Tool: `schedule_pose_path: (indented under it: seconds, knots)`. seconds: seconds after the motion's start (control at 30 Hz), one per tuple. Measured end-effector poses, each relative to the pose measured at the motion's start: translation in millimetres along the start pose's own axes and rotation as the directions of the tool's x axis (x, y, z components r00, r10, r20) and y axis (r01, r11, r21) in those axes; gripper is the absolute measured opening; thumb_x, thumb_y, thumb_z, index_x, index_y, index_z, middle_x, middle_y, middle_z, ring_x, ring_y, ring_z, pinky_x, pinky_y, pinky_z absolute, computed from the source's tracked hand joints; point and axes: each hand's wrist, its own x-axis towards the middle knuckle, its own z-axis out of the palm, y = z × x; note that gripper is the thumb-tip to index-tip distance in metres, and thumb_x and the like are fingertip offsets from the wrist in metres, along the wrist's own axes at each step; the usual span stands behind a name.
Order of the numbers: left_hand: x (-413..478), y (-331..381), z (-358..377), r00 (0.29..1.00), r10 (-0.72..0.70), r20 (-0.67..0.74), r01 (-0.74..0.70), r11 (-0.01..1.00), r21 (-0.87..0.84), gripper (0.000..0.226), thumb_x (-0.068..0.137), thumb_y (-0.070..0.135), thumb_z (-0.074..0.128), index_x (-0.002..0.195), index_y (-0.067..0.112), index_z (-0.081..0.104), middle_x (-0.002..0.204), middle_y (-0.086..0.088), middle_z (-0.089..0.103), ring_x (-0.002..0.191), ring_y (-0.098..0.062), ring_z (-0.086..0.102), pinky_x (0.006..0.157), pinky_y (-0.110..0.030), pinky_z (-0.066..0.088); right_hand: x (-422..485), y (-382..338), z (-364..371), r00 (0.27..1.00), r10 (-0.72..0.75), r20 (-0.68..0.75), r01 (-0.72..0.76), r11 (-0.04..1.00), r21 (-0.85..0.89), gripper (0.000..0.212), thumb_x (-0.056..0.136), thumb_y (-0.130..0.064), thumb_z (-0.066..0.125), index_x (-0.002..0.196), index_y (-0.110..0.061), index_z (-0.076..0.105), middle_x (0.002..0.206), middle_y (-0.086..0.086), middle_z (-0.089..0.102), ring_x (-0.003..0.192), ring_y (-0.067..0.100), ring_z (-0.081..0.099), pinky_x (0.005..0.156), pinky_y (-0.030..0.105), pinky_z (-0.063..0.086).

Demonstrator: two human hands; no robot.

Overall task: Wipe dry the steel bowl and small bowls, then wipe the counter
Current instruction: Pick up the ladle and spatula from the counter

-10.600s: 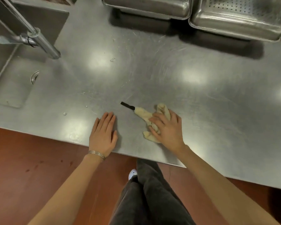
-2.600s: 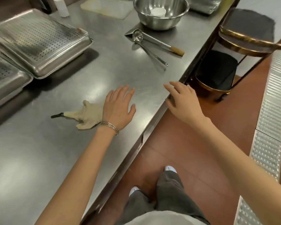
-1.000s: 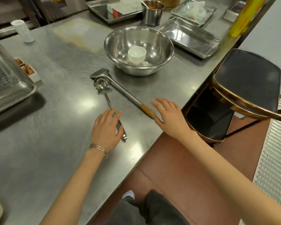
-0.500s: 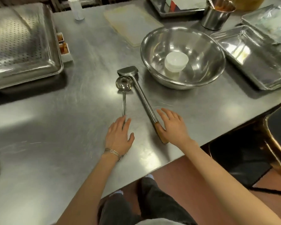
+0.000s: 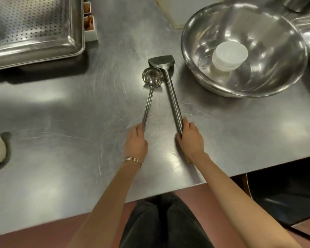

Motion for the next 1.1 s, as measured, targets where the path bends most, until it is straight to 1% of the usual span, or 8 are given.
schedule_pose_path:
  seconds: [0.13, 0.23, 0.37, 0.57, 0.77, 0.83, 1.0, 1.1]
  knots:
    - [4.9, -4.0, -3.5, 0.997, -0.067, -0.035, 0.065, 0.995, -0.074, 0.051, 0.086, -0.002, 0.052, 0.135, 0.001, 0.04, 0.121, -0.021, 0.049, 0.095, -0.036, 0.056, 0.077, -0.04, 0.047, 4.1, -1.4, 3.0, 0.998, 0.054, -0.009, -0.053, 0.996, 0.075, 0.04, 0.087, -0.008, 0.05, 0.125, -0.001, 0.038, 0.112, 0.017, 0.05, 0.081, 0.028, 0.051, 0.061, 0.034, 0.04]
    - [2.8, -5.0, -7.6, 0.993, -0.081, -0.083, 0.063, 0.979, -0.195, 0.045, 0.086, 0.0, 0.056, 0.13, 0.002, 0.046, 0.119, -0.019, 0.053, 0.095, -0.033, 0.058, 0.08, -0.037, 0.047, -0.1, 5.1, -5.3, 0.995, 0.086, -0.045, -0.075, 0.976, 0.204, 0.033, 0.088, -0.007, 0.049, 0.119, -0.002, 0.039, 0.109, 0.016, 0.049, 0.067, 0.026, 0.048, 0.058, 0.033, 0.037]
    - [-4.5, -12.5, -14.6, 0.99, -0.09, -0.107, 0.057, 0.959, -0.277, 0.039, 0.084, -0.001, 0.058, 0.122, 0.003, 0.055, 0.111, -0.016, 0.06, 0.096, -0.03, 0.058, 0.082, -0.024, 0.04, -14.3, 16.9, -21.2, 0.992, 0.092, -0.09, -0.06, 0.949, 0.31, 0.029, 0.091, -0.012, 0.052, 0.118, -0.005, 0.044, 0.097, 0.009, 0.054, 0.075, 0.022, 0.048, 0.066, 0.029, 0.035]
    - [-36.7, -16.4, -44.8, 0.992, -0.028, -0.123, -0.017, 0.935, -0.354, 0.041, 0.08, -0.006, 0.059, 0.119, 0.007, 0.058, 0.095, -0.011, 0.063, 0.082, -0.024, 0.059, 0.078, -0.033, 0.05, -61.3, 25.1, -46.1, 0.983, 0.085, -0.162, -0.025, 0.941, 0.338, 0.028, 0.09, -0.019, 0.058, 0.114, -0.008, 0.05, 0.086, 0.004, 0.055, 0.067, 0.019, 0.049, 0.063, 0.026, 0.034]
    - [-59.0, -2.0, -88.0, 0.986, 0.055, -0.156, -0.105, 0.937, -0.334, 0.033, 0.081, -0.003, 0.062, 0.113, 0.007, 0.062, 0.086, -0.005, 0.062, 0.073, -0.016, 0.055, 0.062, -0.01, 0.037, -118.3, 24.8, -77.1, 0.96, 0.109, -0.258, -0.017, 0.942, 0.336, 0.029, 0.087, -0.022, 0.063, 0.113, -0.013, 0.053, 0.083, 0.001, 0.058, 0.062, 0.011, 0.048, 0.056, 0.017, 0.033]
    - [-64.4, 8.0, -99.5, 0.979, 0.103, -0.175, -0.156, 0.933, -0.324, 0.034, 0.08, -0.005, 0.062, 0.112, 0.006, 0.063, 0.088, -0.005, 0.062, 0.073, -0.016, 0.054, 0.062, -0.01, 0.036, -139.9, 25.3, -86.1, 0.95, 0.136, -0.282, -0.028, 0.934, 0.356, 0.029, 0.086, -0.023, 0.064, 0.113, -0.015, 0.054, 0.086, 0.002, 0.06, 0.064, 0.008, 0.051, 0.057, 0.019, 0.035]
    - [-75.7, 31.4, -112.0, 0.958, 0.236, -0.164, -0.279, 0.904, -0.324, 0.038, 0.078, -0.009, 0.061, 0.114, 0.003, 0.062, 0.102, -0.012, 0.065, 0.078, -0.016, 0.054, 0.071, -0.009, 0.034, -189.8, 30.4, -99.7, 0.909, 0.222, -0.354, -0.079, 0.924, 0.375, 0.029, 0.086, -0.025, 0.064, 0.113, -0.017, 0.055, 0.083, -0.014, 0.055, 0.072, -0.001, 0.053, 0.064, 0.007, 0.039]
    - [-79.4, 51.0, -109.6, 0.936, 0.315, -0.154, -0.349, 0.888, -0.301, 0.039, 0.076, -0.009, 0.062, 0.113, 0.004, 0.063, 0.099, -0.014, 0.066, 0.074, -0.016, 0.054, 0.07, -0.009, 0.034, -213.6, 40.4, -105.0, 0.885, 0.258, -0.388, -0.102, 0.92, 0.379, 0.029, 0.086, -0.024, 0.064, 0.113, -0.018, 0.055, 0.085, -0.017, 0.053, 0.077, -0.003, 0.054, 0.065, 0.006, 0.038]
